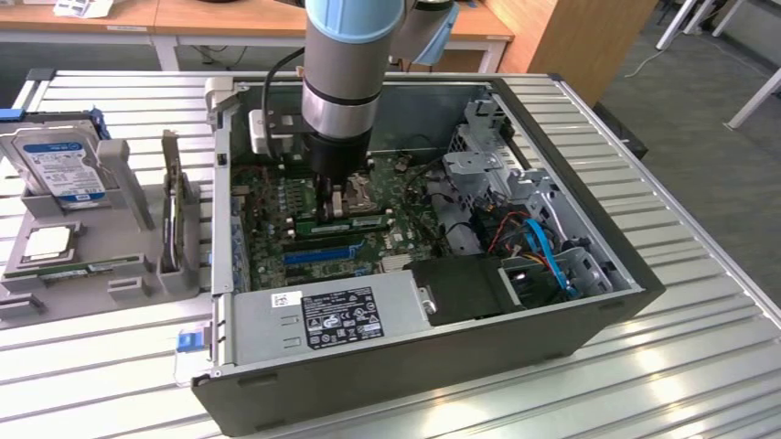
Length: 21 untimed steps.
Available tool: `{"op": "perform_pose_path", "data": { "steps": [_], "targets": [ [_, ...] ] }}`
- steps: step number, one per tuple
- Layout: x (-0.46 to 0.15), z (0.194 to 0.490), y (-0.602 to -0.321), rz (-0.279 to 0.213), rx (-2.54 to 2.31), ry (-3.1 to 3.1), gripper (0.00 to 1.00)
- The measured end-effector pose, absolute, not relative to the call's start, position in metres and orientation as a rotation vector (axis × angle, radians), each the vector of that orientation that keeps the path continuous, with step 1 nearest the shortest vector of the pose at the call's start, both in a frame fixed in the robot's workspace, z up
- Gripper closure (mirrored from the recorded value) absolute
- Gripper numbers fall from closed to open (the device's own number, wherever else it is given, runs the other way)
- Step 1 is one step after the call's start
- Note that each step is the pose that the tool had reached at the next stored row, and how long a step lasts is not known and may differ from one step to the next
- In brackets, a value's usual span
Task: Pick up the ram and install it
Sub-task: 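Press down the ram until it locks into place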
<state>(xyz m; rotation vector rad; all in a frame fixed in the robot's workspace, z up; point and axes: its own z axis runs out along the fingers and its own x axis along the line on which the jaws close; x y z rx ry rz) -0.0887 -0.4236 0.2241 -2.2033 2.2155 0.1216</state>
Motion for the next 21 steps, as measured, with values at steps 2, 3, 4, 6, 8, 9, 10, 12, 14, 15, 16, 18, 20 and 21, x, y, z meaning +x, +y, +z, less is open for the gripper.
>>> {"op": "perform_pose_path", "data": {
  "steps": [2,3,4,6,8,9,10,12,14,15,16,18,20,21],
  "targets": [
    [-0.0887,0.2240,-0.4236,0.122,-2.203,2.215,0.90],
    [-0.0887,0.2238,-0.4236,0.122,-2.203,2.215,0.90],
    [-0.0887,0.2235,-0.4236,0.122,-2.203,2.215,0.90],
    [-0.0887,0.2233,-0.4236,0.121,-2.203,2.216,0.90],
    [-0.0887,0.2233,-0.4236,0.121,-2.203,2.216,0.90],
    [-0.0887,0.2232,-0.4236,0.122,-2.203,2.215,0.90],
    [-0.0887,0.2232,-0.4236,0.122,-2.203,2.215,0.90],
    [-0.0887,0.2223,-0.4236,0.122,-2.203,2.215,0.90],
    [-0.0887,0.2220,-0.4236,0.122,-2.203,2.215,0.90],
    [-0.0887,0.2220,-0.4236,0.122,-2.203,2.215,0.90],
    [-0.0887,0.2220,-0.4236,0.122,-2.203,2.215,0.90],
    [-0.0887,0.2219,-0.4236,0.122,-2.203,2.215,0.90],
    [-0.0887,0.2219,-0.4236,0.122,-2.203,2.215,0.90],
    [-0.0887,0.2219,-0.4236,0.122,-2.203,2.215,0.90]
  ]
}}
